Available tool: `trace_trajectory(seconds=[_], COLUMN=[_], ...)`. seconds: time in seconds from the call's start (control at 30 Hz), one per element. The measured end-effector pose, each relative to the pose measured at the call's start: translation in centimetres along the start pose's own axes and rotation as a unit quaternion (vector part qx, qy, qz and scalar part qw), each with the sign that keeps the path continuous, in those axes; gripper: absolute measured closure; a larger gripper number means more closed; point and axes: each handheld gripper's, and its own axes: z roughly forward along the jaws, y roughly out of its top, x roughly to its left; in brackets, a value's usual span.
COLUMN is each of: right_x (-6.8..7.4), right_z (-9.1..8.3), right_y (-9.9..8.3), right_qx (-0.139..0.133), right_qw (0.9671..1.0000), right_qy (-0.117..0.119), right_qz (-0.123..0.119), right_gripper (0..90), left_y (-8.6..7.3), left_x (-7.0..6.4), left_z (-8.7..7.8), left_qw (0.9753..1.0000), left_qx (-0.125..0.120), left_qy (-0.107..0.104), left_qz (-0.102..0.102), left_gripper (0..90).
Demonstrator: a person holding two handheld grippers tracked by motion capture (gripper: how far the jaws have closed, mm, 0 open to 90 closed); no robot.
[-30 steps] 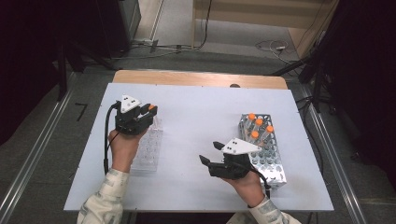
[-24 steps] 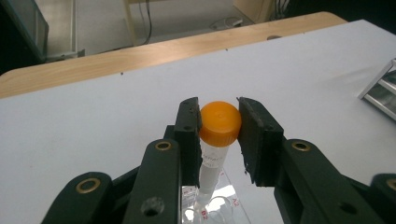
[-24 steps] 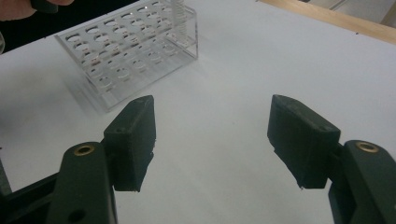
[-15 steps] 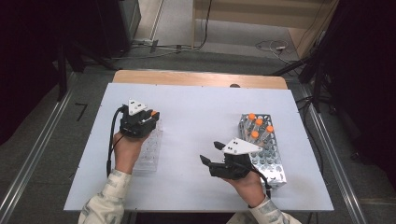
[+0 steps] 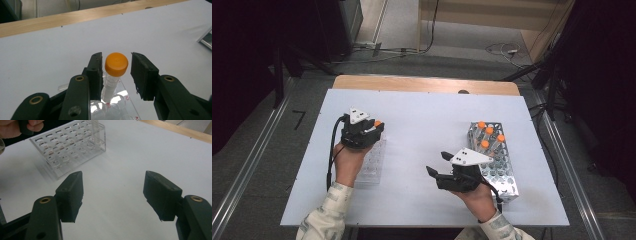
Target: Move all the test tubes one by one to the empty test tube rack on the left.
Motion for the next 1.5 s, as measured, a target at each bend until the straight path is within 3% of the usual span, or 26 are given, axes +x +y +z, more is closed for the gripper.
trace_trajectory(seconds=[0.37, 0.7, 0.97, 1.37, 1.5], right_x=[-0.2, -1.1, -2.2, -4.6, -5.4], right_z=[-0.5, -1.8, -3.7, -6.4, -7.1], right_y=[-0.1, -0.6, -1.0, -0.8, -0.9], right_qx=[-0.006, -0.009, -0.023, -0.054, -0.059], right_qw=[1.0, 0.9997, 0.9986, 0.9944, 0.9915], right_qy=[-0.006, -0.021, -0.043, -0.084, -0.11], right_qz=[0.003, 0.012, 0.019, 0.036, 0.038], right_gripper=[30.7, 30.7, 30.7, 31.0, 31.1], left_y=[0.2, -0.3, -0.9, -1.0, -1.0], left_x=[0.0, 0.2, 1.2, 1.3, 1.3], left_z=[-1.3, -2.1, -2.8, -2.9, -3.0], left_qw=[0.9988, 0.9976, 0.9963, 0.9965, 0.9963], left_qx=[-0.03, -0.046, -0.059, -0.059, -0.061], left_qy=[-0.029, -0.015, 0.007, 0.007, 0.008], left_qz=[-0.023, -0.05, -0.062, -0.059, -0.06], left_gripper=[50.7, 16.5, 15.6, 15.6, 15.6])
